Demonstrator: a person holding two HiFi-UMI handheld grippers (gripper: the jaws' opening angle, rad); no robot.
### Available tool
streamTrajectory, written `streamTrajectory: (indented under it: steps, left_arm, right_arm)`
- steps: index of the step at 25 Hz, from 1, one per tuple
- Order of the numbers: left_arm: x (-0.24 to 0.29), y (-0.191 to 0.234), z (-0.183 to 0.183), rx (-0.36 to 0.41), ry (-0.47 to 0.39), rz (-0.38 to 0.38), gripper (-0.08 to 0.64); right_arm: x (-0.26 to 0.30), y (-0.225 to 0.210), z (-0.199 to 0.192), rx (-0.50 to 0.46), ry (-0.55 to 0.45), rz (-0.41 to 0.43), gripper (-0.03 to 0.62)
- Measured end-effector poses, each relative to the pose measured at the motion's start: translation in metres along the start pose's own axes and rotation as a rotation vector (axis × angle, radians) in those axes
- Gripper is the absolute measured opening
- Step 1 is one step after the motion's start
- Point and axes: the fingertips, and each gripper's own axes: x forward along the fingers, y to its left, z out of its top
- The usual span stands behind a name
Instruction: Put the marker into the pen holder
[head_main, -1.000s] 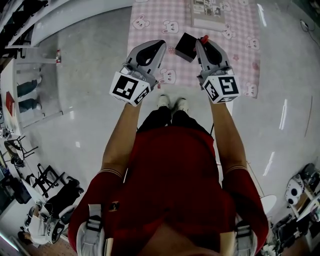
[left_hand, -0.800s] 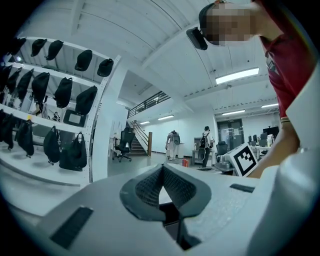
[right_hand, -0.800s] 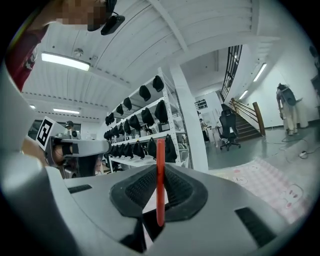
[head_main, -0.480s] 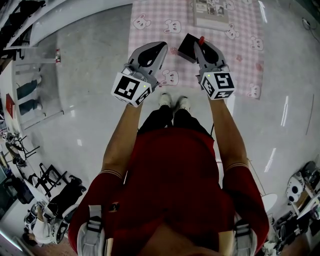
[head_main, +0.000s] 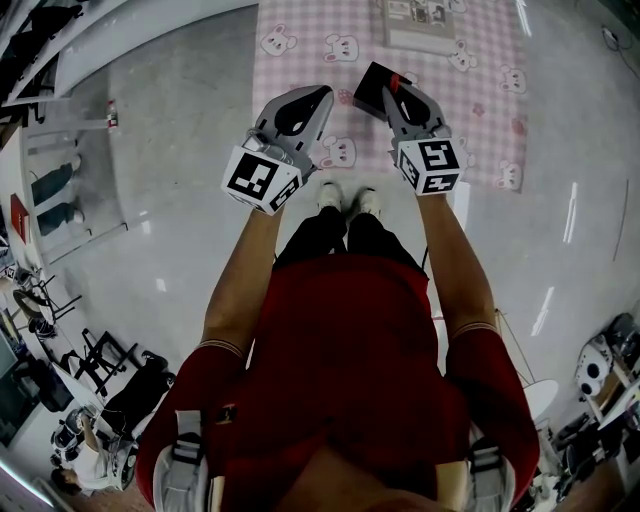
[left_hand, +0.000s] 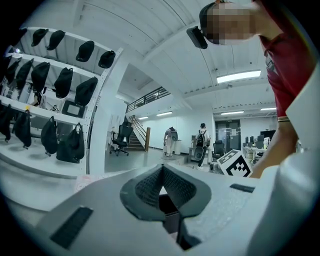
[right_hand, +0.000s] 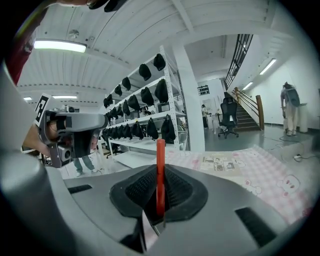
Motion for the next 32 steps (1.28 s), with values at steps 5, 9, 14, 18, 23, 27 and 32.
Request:
streamTrajectory:
  steps: [5,9,14,18,23,27,32]
  left_arm:
    - [-0.001,0.002,-0.006,0.007,0.009,-0.002,0.005]
    - [-0.004,0.004,-0.009,0.006,0.014,0.006,0.005]
    - [-0.006,0.004,-0.01,-0.001,0.022,0.017,0.005]
    - [-0.008,0.005,-0.011,-0.002,0.027,0.023,0.005]
    - [-0.009,0.008,-0.013,-0.005,0.028,0.029,0.005]
    - [-0.008,0.007,-0.014,-0.008,0.029,0.027,0.005]
    - [-0.008,0.007,-0.014,-0.011,0.03,0.024,0.005]
  right_arm:
    - [0.007,-0.001,-0.014,-0.021,0.042,-0.001,0.037]
    - [0.013,0.0,-0.02,-0.05,0.079,0.001,0.037]
    - [0.018,0.003,-0.024,-0.098,0.134,0.013,0.037]
    - [0.023,0.005,-0.026,-0.127,0.158,0.026,0.037]
    - [0.027,0.005,-0.028,-0.15,0.178,0.027,0.038]
    - [0.028,0.005,-0.028,-0.15,0.18,0.027,0.048]
    - [0.028,0.007,-0.024,-0.154,0.17,0.033,0.07]
